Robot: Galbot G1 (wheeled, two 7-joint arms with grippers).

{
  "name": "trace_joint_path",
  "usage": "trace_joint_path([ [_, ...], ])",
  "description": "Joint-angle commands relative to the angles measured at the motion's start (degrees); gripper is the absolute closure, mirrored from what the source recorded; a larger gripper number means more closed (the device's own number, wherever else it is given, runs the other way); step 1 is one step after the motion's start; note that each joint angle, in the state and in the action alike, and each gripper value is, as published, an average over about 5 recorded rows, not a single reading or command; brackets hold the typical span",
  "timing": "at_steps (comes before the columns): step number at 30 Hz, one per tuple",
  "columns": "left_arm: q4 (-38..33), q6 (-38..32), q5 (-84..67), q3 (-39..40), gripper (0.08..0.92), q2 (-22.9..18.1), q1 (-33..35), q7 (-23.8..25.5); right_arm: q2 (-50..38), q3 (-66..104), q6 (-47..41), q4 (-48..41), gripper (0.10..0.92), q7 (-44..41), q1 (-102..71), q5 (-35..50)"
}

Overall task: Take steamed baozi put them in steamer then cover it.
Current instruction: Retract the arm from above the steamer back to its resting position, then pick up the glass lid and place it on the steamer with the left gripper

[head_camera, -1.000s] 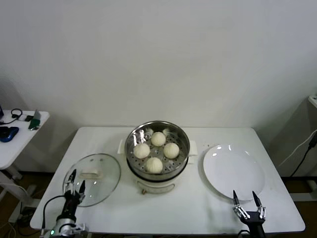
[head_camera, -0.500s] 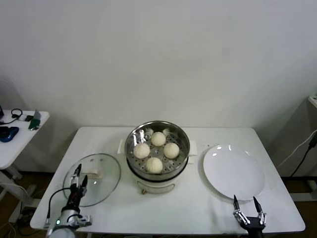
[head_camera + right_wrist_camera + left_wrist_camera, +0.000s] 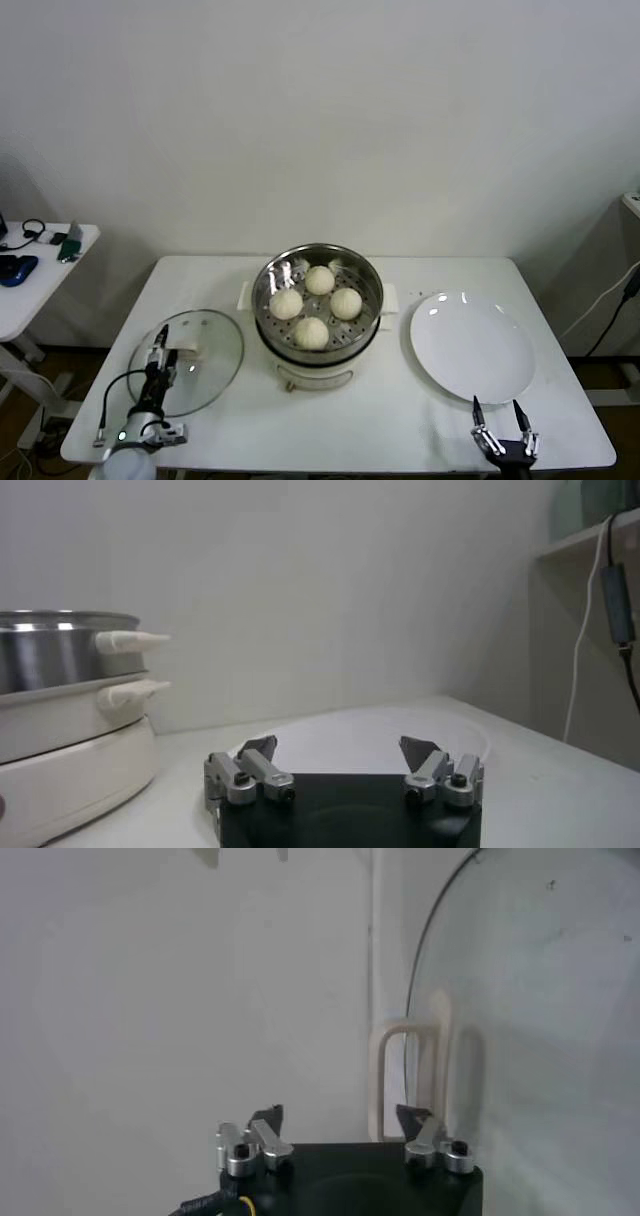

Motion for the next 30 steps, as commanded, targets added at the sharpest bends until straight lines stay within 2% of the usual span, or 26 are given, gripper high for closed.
trace_joint_path([
  [1,3.1,-0.7,0.8,0.1,0.338,0.0,-1.5,-0.4,0.4,-0.1,0.1,-0.1,0.203,0.1,0.1,-0.6],
  [19,3.0,-1.3,-0.3,0.0,0.839,-0.4,-1.5,-0.8,1.0,0.3,0.1,0.0,0.203,0.9,0.3,-1.2],
  [22,-0.8,-0.8,-2.5,-0.1,0.861,0.0,-0.7,0.2,1.1,0.7,-0.6,0.2,0.203,2.1,0.3,-2.7],
  [25,-7.4,0.9,-6.7,0.1,0.861,1.4,0.7,3.4,1.4,1.3,-2.1,0.6,0.202,3.9,0.2,-5.3],
  [30,-20.7,5.4,-15.4,-0.5,0.861,7.1,3.7,11.9,1.2,1.6,-4.6,3.2,0.203,4.6,-0.9,-7.2],
])
